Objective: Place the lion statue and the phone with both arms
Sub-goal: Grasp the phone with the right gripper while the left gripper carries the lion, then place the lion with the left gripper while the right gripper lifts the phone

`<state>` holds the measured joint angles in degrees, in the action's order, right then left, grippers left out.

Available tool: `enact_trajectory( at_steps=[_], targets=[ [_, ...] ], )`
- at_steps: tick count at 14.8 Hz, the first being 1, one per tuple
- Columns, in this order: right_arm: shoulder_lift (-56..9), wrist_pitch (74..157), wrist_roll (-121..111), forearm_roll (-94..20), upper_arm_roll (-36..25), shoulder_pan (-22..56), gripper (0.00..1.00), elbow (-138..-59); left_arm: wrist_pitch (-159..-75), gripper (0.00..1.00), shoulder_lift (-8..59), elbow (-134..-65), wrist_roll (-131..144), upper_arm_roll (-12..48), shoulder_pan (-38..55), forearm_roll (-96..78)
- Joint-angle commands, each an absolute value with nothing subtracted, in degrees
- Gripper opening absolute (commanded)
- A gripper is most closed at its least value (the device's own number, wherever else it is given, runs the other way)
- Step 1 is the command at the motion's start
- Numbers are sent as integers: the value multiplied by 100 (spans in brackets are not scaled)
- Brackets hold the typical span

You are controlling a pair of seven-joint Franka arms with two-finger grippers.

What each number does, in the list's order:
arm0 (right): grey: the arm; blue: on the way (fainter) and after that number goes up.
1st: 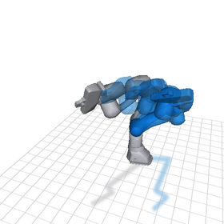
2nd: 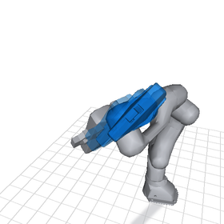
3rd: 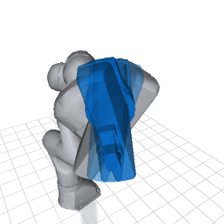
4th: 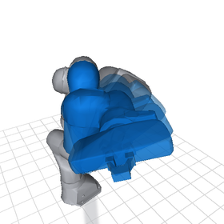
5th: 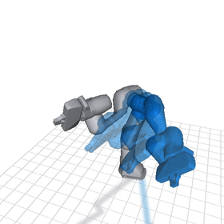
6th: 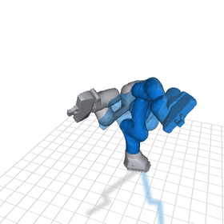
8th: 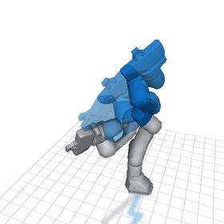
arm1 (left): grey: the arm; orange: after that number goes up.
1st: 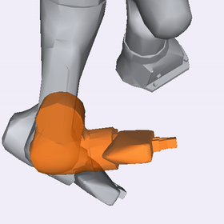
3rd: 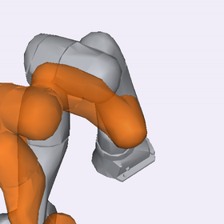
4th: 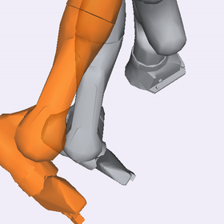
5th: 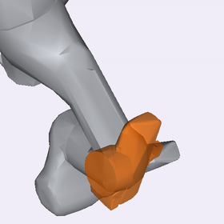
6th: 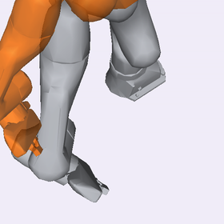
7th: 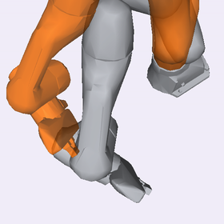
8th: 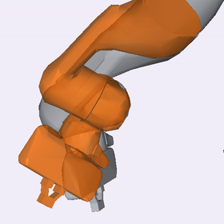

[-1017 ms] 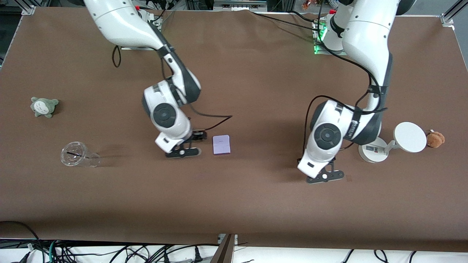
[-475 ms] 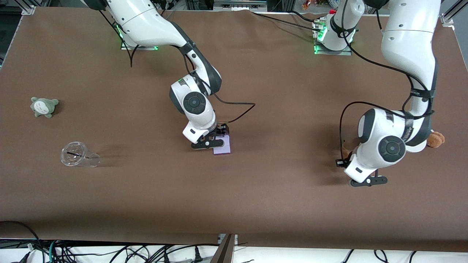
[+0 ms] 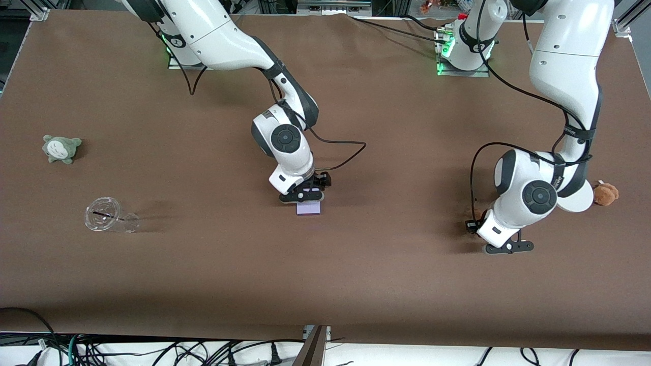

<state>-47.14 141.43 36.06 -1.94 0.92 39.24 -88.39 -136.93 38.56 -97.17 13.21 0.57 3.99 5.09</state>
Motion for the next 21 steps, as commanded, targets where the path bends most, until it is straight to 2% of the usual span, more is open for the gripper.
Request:
enact_trajectory(
  at_steps=[1,7,8,10,11,12,13,15,17,21],
  targets=[
    [-4781,14203,3700,-167,18,3982,100,-8745,-13843,0,3402,-10239,855,114,352,492],
    [-4772,14203,3691,-167,-9,3902,100,-8693,-13860,0,3401,-10353,694,114,299,492],
    [-4781,14212,3700,-167,-9,3902,100,-8684,-13860,3,3401,-10362,686,114,290,492],
    [-4790,14352,3691,-167,-9,3902,100,-8684,-13825,42,3401,-10362,433,114,299,492],
    [-4790,14387,3700,-176,-9,3902,100,-8684,-13825,78,3410,-10362,213,114,281,492],
    [-4807,14431,3709,-176,-9,3902,100,-8684,-13825,85,3419,-10336,115,114,220,483],
    [-4825,14493,3709,-176,-9,3902,100,-8684,-13825,86,3419,-10319,106,114,176,483],
    [-4843,14572,3718,-185,-9,3911,100,-8684,-13816,100,3410,-10310,123,114,176,475],
    [-4904,14607,3727,-176,-9,3911,100,-8657,-13668,100,3297,-10292,184,123,176,466],
    [-5053,14827,3727,-176,-9,3902,100,-8596,-13088,100,2630,-10274,211,175,403,440]
  ],
)
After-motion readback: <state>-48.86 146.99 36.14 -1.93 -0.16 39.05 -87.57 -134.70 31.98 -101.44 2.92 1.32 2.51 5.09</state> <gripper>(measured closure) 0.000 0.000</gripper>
